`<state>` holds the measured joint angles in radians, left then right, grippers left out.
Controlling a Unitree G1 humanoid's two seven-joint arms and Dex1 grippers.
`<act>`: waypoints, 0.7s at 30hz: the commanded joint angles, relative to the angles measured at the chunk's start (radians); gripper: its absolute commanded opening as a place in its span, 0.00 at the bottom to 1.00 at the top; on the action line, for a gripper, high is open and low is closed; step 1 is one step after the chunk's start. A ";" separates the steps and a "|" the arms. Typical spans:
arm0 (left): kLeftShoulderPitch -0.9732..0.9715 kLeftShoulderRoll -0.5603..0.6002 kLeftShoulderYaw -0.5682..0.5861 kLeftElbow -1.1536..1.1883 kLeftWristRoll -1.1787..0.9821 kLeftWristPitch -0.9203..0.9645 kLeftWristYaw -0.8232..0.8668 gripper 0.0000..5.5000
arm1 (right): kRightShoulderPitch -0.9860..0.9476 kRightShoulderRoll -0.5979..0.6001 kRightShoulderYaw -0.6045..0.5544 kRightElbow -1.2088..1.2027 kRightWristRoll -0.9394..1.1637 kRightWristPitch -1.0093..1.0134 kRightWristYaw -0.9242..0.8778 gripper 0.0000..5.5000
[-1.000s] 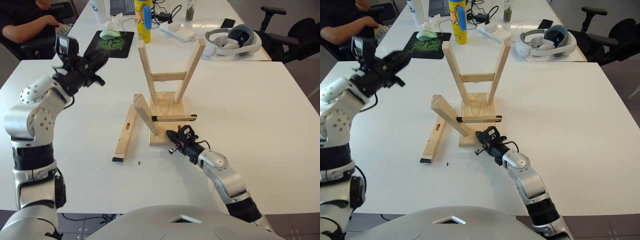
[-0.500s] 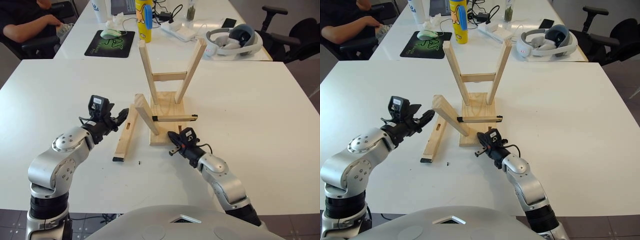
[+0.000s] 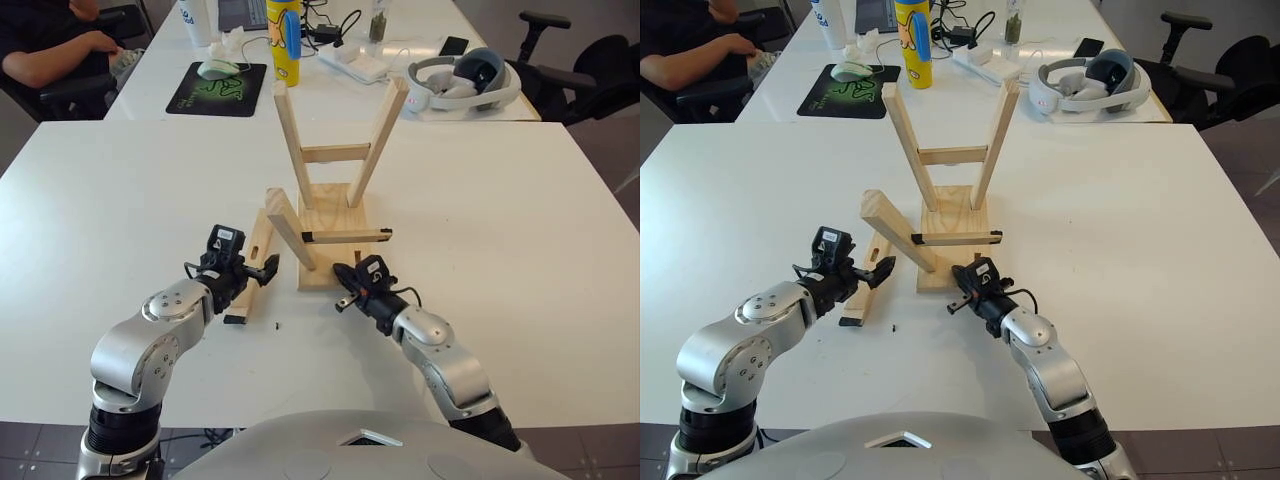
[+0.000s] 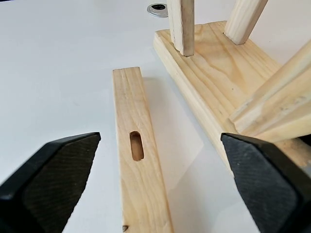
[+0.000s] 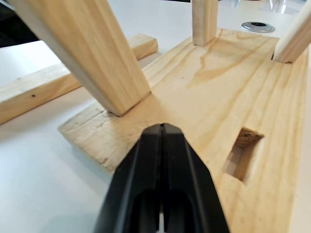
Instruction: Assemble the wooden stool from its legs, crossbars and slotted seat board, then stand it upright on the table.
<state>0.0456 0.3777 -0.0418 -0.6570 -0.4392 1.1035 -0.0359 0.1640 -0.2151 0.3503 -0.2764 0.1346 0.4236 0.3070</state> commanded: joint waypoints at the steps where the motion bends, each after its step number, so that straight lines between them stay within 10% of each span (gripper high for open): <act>1: 0.020 0.018 -0.031 0.015 0.059 -0.009 0.006 0.84 | 0.025 -0.009 0.030 0.050 -0.011 0.087 0.015 0.00; 21: 0.084 -0.024 0.001 0.155 0.100 -0.019 -0.081 0.79 | 0.029 -0.020 0.031 0.013 -0.006 0.119 0.024 0.00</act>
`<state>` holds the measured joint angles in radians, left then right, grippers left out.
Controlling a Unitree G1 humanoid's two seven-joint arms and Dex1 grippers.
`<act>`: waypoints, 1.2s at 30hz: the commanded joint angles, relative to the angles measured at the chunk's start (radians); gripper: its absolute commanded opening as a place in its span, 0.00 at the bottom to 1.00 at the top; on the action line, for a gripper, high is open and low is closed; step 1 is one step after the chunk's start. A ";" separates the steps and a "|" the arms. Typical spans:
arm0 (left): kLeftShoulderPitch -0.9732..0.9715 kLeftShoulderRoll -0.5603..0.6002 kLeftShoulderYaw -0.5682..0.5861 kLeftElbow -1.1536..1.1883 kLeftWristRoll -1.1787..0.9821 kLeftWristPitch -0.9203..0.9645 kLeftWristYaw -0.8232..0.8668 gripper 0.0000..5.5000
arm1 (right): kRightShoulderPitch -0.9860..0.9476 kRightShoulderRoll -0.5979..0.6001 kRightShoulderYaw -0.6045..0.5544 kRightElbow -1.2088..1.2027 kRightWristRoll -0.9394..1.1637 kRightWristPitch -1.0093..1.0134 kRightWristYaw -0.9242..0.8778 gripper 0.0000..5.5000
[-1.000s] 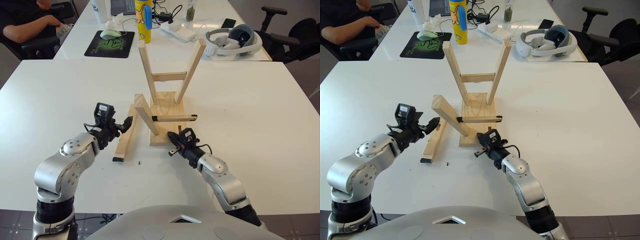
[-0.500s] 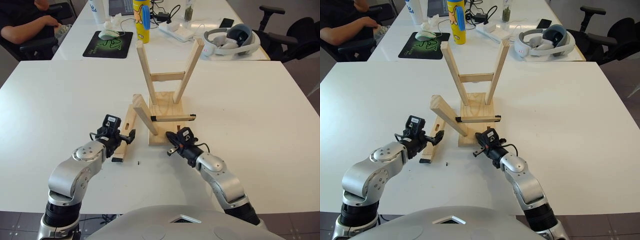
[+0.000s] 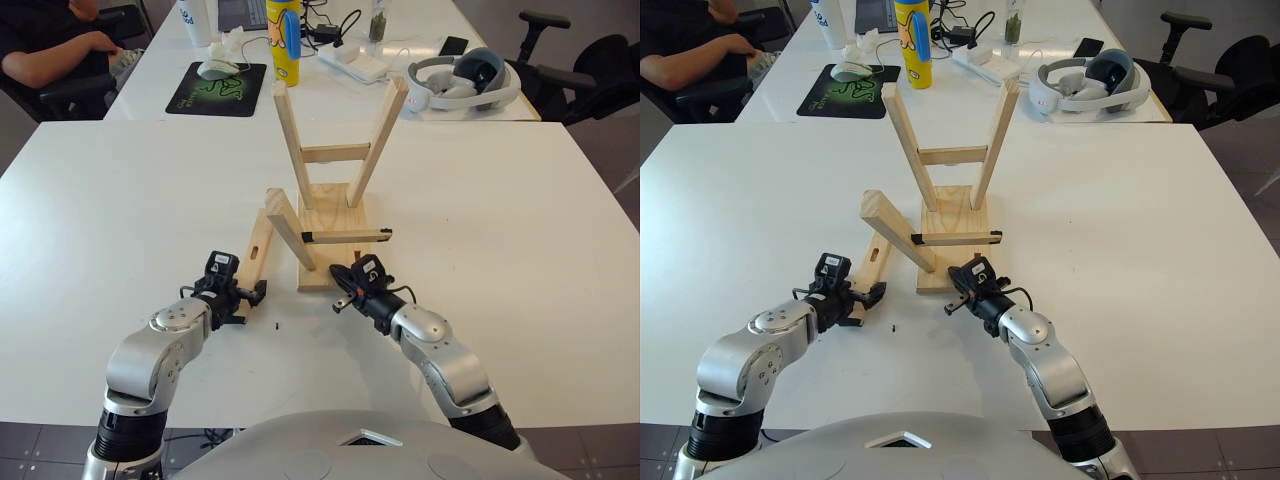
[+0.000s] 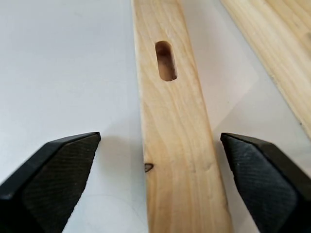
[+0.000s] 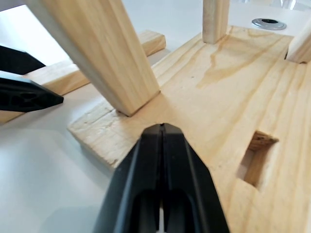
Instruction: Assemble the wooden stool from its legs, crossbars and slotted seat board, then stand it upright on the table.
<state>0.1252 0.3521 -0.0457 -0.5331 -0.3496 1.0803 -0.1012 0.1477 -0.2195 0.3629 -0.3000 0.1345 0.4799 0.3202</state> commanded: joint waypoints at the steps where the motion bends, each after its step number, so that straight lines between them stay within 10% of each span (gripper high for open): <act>1: 0.000 0.003 0.007 0.039 0.012 -0.007 -0.022 0.77 | 0.052 -0.013 0.011 0.029 -0.003 0.044 0.010 0.00; 16: -0.053 0.001 0.103 0.106 0.060 -0.141 -0.035 0.37 | 0.171 -0.077 -0.153 -0.178 0.082 -0.109 0.068 0.00; 36: -0.375 0.100 0.230 0.319 0.158 -0.559 -0.129 0.37 | 0.207 -0.102 -0.185 -0.008 -0.002 -0.165 0.067 0.00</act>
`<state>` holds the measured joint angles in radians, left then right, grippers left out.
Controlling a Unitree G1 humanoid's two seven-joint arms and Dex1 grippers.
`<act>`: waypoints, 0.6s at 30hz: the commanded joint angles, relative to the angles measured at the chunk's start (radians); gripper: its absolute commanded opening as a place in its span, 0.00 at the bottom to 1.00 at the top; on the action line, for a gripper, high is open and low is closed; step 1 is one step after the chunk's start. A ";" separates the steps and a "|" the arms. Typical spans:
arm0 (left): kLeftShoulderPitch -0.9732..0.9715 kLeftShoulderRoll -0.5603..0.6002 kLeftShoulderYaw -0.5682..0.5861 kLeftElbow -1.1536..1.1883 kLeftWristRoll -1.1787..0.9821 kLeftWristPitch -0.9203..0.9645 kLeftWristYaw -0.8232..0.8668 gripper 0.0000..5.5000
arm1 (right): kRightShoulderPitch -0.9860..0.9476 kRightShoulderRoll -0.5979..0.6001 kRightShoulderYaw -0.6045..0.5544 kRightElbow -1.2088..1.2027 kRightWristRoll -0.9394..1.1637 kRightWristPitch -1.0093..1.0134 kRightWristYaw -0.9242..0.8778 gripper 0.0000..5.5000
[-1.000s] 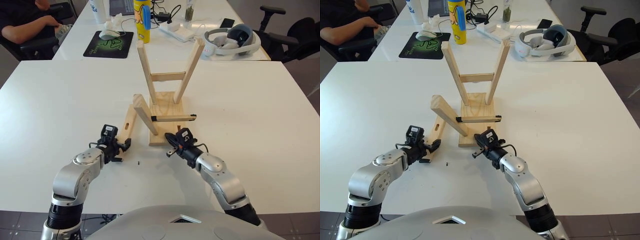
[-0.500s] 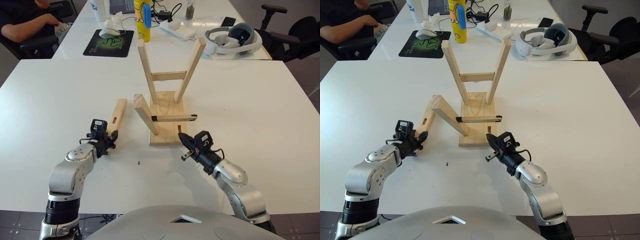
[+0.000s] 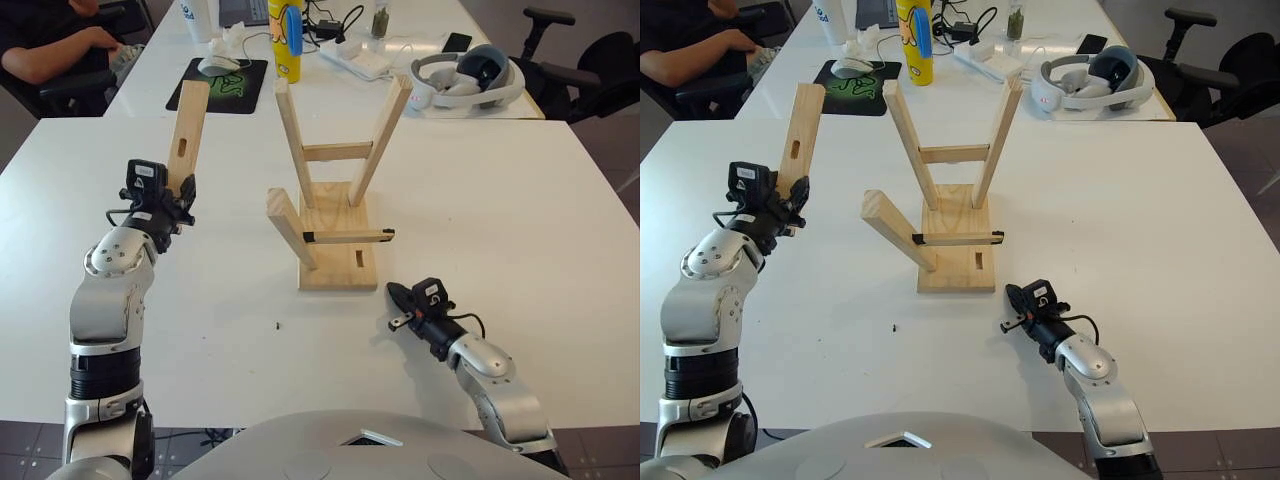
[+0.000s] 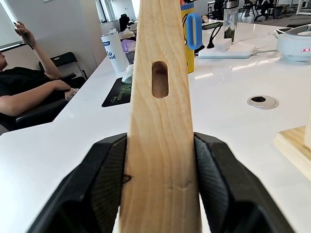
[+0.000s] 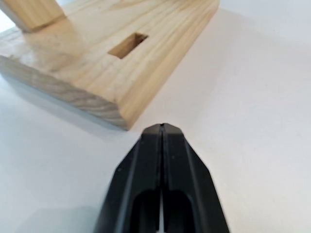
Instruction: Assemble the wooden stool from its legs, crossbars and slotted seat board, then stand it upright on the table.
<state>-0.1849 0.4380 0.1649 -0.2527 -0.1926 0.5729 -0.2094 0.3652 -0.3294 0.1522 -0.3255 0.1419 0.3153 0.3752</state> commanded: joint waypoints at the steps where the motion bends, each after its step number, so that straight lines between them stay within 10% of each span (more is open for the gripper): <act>1: -0.075 0.016 0.023 0.047 0.001 -0.063 -0.025 0.37 | -0.011 0.009 0.030 0.018 -0.010 -0.003 0.013 0.00; 14: -0.184 0.025 0.066 0.120 -0.015 -0.170 -0.080 0.37 | -0.062 0.036 0.087 0.023 -0.019 -0.001 0.025 0.00; 18: -0.299 0.035 0.117 0.114 -0.117 -0.182 -0.139 0.37 | -0.069 -0.018 -0.068 0.023 0.017 -0.001 0.009 0.00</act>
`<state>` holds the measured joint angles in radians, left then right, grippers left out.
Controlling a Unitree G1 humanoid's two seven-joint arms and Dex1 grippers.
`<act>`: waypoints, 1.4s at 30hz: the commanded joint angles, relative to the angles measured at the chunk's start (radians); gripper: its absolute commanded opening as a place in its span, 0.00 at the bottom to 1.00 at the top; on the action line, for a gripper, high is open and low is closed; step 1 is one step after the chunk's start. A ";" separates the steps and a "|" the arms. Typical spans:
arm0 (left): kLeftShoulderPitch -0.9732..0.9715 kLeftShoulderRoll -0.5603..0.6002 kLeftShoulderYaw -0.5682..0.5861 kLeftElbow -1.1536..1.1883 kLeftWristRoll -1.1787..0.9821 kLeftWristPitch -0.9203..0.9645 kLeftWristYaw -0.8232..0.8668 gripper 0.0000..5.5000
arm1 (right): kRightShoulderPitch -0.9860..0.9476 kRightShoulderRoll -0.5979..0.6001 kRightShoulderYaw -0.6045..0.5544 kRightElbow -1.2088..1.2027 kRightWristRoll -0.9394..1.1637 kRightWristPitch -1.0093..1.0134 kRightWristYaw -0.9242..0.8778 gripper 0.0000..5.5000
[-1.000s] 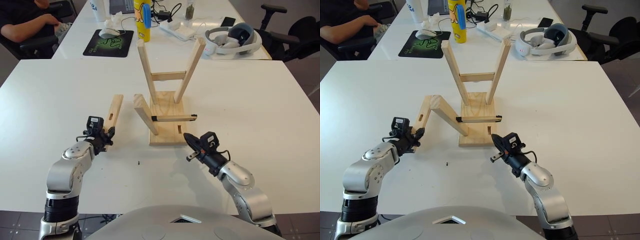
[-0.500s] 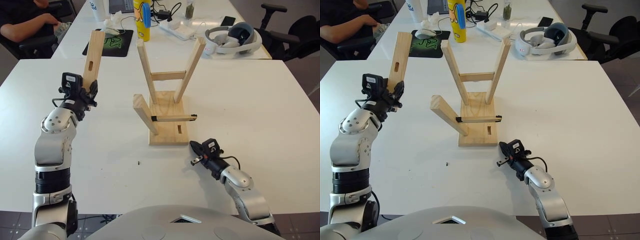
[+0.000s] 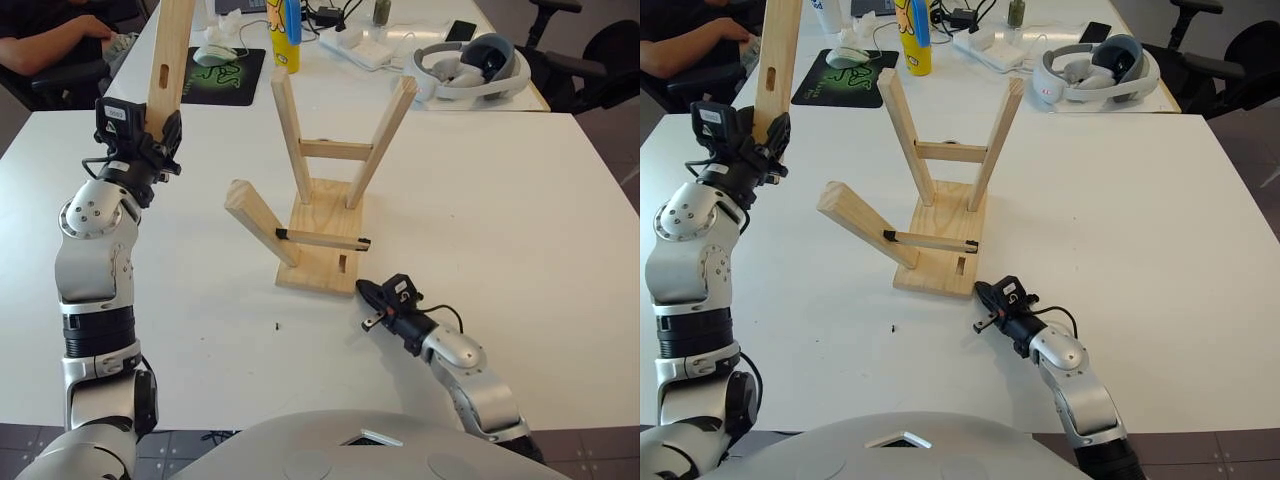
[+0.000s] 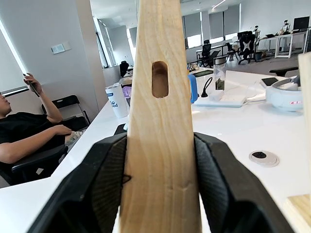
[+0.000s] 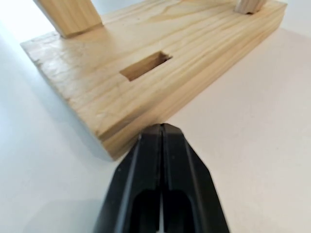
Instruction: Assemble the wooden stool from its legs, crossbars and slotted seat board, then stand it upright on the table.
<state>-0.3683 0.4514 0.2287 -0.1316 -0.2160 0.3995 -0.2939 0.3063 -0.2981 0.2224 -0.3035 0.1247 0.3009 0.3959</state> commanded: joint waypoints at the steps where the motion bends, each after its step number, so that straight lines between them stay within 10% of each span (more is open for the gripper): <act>1: -0.153 0.029 0.070 -0.008 -0.131 -0.003 -0.076 0.37 | -0.027 -0.062 -0.192 -0.008 0.064 0.020 -0.005 0.00; 7: -0.352 0.081 0.102 0.022 -0.362 0.107 -0.236 0.37 | -0.232 -0.118 -0.420 -0.140 0.329 0.112 0.043 0.00; 19: -0.730 0.140 -0.036 0.328 -0.593 0.344 -0.727 0.37 | -0.839 -0.277 -0.588 -0.122 1.179 0.471 0.020 0.34; 32: -0.859 0.128 -0.183 0.587 -0.502 0.397 -1.063 0.37 | -0.983 -0.244 -0.527 0.014 1.268 0.468 0.002 0.68; 42: -0.858 0.113 -0.280 0.542 -0.491 0.489 -1.199 0.37 | -1.055 -0.180 -0.539 0.056 1.374 0.472 -0.010 0.69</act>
<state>-1.1979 0.5612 -0.0273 0.4042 -0.7244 0.8793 -1.4629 -0.7171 -0.4844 -0.3008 -0.2405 1.4365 0.7544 0.3819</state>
